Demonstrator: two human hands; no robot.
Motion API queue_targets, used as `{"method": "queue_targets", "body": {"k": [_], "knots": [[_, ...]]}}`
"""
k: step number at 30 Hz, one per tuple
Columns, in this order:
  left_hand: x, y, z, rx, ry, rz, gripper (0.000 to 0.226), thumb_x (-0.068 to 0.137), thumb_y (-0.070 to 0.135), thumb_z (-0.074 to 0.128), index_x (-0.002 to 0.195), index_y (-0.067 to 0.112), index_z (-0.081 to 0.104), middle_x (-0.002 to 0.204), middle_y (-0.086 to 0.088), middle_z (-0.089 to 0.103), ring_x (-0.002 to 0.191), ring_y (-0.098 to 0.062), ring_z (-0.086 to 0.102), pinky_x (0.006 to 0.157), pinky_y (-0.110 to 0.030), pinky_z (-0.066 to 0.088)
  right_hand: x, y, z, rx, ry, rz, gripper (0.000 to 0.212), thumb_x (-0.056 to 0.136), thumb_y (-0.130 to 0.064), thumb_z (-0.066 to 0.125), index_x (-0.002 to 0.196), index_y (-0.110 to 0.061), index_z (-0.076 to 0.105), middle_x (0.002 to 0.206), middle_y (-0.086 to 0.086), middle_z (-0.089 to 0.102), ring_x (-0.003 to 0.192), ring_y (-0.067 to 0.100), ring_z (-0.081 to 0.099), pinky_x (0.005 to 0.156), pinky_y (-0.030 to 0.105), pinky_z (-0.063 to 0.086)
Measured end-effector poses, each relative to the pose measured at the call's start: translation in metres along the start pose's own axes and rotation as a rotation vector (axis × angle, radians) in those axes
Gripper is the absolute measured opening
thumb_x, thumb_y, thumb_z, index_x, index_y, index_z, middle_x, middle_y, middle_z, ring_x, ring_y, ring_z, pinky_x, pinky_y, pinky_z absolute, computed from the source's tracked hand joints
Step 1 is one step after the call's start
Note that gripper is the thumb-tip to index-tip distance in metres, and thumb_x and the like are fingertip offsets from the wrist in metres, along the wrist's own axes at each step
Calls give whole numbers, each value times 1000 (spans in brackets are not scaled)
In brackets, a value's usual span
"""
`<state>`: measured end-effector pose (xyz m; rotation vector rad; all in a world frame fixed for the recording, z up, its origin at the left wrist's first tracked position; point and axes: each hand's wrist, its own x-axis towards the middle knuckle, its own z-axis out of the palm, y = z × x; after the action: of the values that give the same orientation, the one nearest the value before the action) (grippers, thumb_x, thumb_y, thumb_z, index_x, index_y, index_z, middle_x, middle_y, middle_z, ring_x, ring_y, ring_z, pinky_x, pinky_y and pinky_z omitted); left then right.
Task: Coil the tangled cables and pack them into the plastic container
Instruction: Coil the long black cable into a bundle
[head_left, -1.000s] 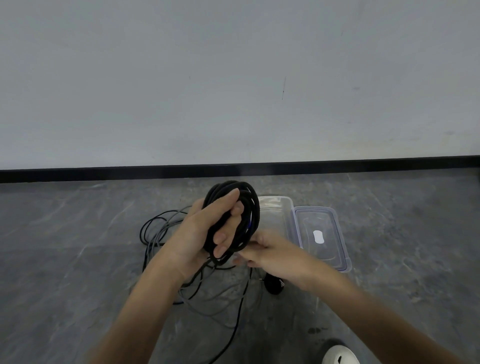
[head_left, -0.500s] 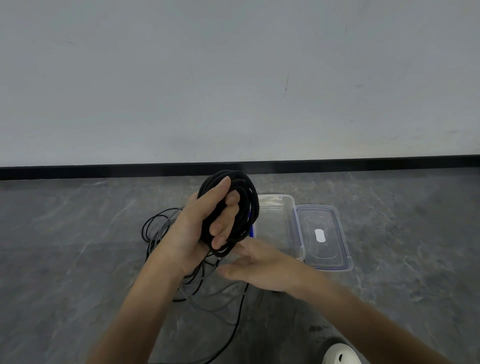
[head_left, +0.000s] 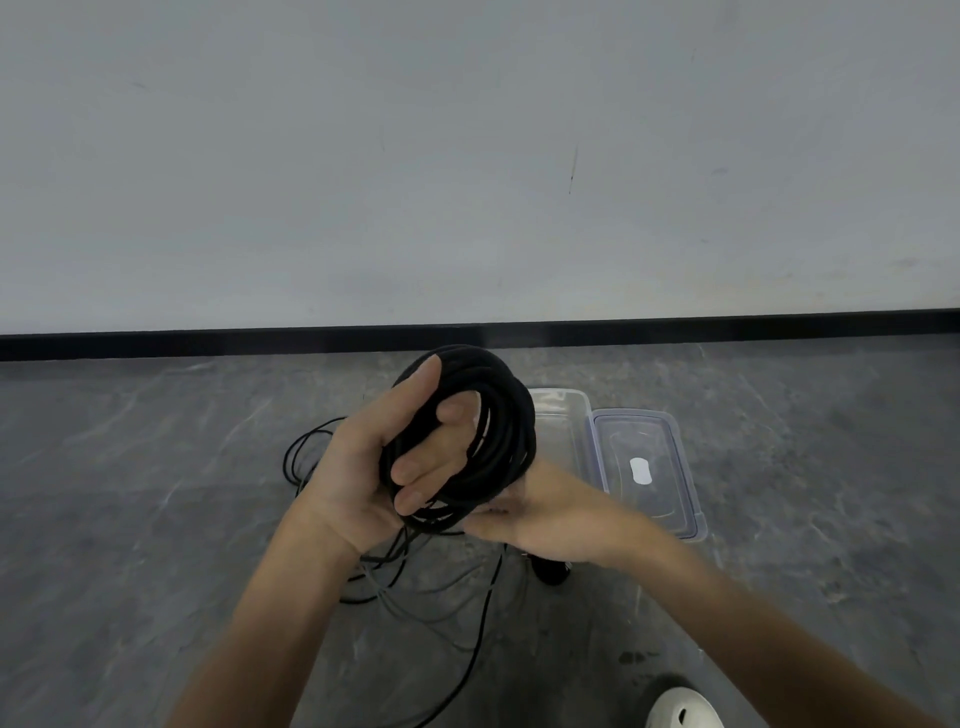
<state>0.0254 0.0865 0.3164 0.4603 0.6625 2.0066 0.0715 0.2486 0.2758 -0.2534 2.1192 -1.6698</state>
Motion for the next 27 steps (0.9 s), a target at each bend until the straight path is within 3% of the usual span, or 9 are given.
{"method": "queue_targets", "body": {"k": [2,5,7,10,12,14,19,23,27], "knots": [[-1,2,1,-119,-61,0,32,98,33,55,83,5,58,47,0,35,35,-14,30,43,-20,33,1,-1,1,19,7,6,36,87,3,63,122,-3,54,111,16,64,107,20,62,96,34,50],[0,4,7,-303,-117,33,28,101,25,50,88,0,54,45,-4,29,34,-14,19,51,-26,41,3,-6,-9,49,112,0,66,83,0,69,136,-29,43,115,-8,64,108,3,60,96,27,50],[0,3,10,-322,-118,57,27,101,23,48,89,0,53,44,-2,24,35,-13,17,59,-29,49,0,-14,-16,101,97,-27,71,81,2,71,130,-42,44,112,-16,65,110,2,61,97,27,49],[1,3,9,-303,-81,62,28,101,25,48,89,1,53,43,-1,26,35,-14,21,65,-28,52,-5,-22,-18,120,45,-47,46,82,-1,70,118,-29,60,109,-12,69,111,10,63,100,32,49],[1,4,7,-264,-49,62,29,100,27,50,87,2,54,48,-3,35,35,-13,22,51,-22,38,-5,-25,-15,159,54,-25,31,84,-1,68,112,-13,66,109,2,71,109,18,65,99,34,50],[-1,6,4,-292,-49,72,28,100,27,50,87,2,55,50,-3,37,35,-14,22,40,-24,25,-4,-24,-13,200,75,-4,26,86,3,65,111,-3,66,111,12,70,109,24,65,100,35,49],[-5,10,-2,-322,-27,111,28,98,27,54,84,2,56,48,-2,35,37,-14,28,40,-23,31,-4,-31,-21,382,121,-33,49,83,7,62,128,-12,53,105,10,70,103,23,66,98,36,49],[-5,8,-4,86,244,113,30,77,40,76,68,16,60,38,9,40,29,-6,32,35,-16,36,-6,-34,-24,498,71,-33,42,88,6,56,128,-8,53,118,16,66,112,28,62,104,41,46],[-4,7,-4,94,279,118,30,75,42,77,67,18,61,38,9,42,29,-5,37,36,-14,37,-5,-31,-20,373,133,-16,37,95,-5,54,131,-11,53,120,15,67,112,26,64,102,40,48]]}}
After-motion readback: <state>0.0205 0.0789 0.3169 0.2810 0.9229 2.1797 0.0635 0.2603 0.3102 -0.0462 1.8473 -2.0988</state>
